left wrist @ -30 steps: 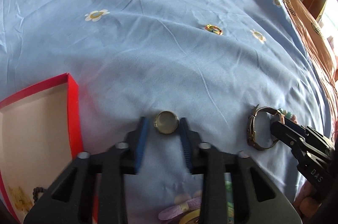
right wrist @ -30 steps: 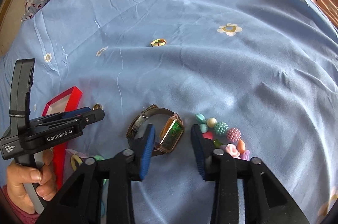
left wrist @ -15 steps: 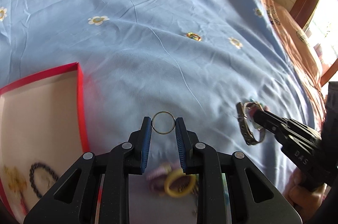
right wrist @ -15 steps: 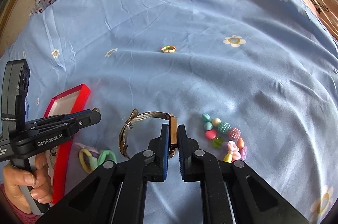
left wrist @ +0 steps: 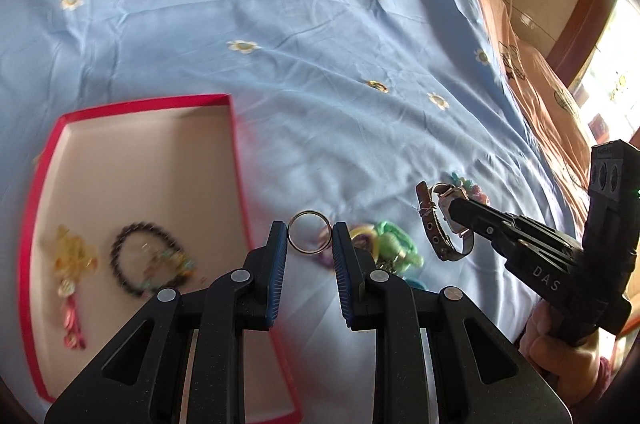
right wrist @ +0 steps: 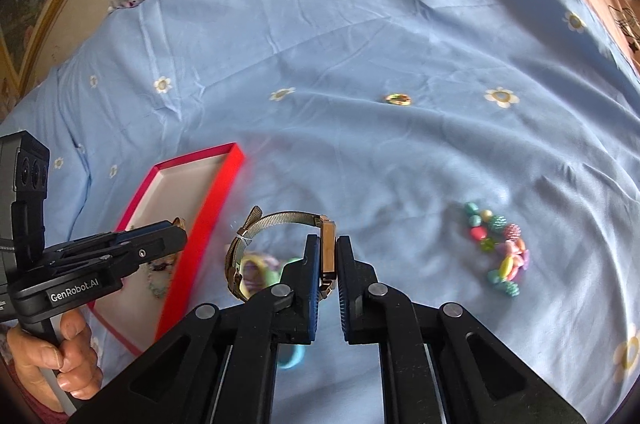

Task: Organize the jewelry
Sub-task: 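Carry the gold ring with the left gripper while the right gripper carries the watch over the box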

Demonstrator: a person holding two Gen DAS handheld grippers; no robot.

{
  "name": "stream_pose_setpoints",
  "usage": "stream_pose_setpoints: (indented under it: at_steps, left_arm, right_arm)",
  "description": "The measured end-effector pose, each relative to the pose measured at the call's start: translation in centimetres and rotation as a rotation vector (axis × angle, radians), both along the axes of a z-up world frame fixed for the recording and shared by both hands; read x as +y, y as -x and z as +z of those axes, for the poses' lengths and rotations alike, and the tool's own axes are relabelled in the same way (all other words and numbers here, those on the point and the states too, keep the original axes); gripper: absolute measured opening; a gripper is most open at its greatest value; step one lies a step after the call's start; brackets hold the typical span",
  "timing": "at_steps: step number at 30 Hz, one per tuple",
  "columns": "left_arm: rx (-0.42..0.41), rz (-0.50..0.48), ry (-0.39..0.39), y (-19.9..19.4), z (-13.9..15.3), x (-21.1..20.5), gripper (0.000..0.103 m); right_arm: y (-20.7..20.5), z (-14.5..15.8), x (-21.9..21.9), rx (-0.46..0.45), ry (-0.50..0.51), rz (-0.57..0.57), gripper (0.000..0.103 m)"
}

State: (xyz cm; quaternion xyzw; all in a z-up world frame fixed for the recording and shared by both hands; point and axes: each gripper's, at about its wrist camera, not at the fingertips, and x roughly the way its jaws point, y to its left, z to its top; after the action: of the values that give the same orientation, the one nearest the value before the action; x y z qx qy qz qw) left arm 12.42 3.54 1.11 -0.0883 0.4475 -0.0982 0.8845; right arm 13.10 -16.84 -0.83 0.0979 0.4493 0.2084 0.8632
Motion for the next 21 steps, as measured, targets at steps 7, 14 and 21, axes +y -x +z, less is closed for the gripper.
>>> stream_pose_setpoints:
  at_steps: [7,14,21]
  left_arm:
    - [-0.008,0.053,0.011,2.3,0.1,2.3,0.021]
    - [-0.012,0.093,0.011,4.4,0.1,4.6,0.021]
    - [0.003,0.143,0.007,6.2,-0.4,7.0,0.021]
  right_arm:
    - [1.4,0.7,3.0,-0.009,-0.006,0.073,0.008]
    - [2.5,1.1,5.5,-0.012,-0.011,0.137,0.008]
    - [3.3,1.0,8.3,0.0,-0.017,0.199,0.008]
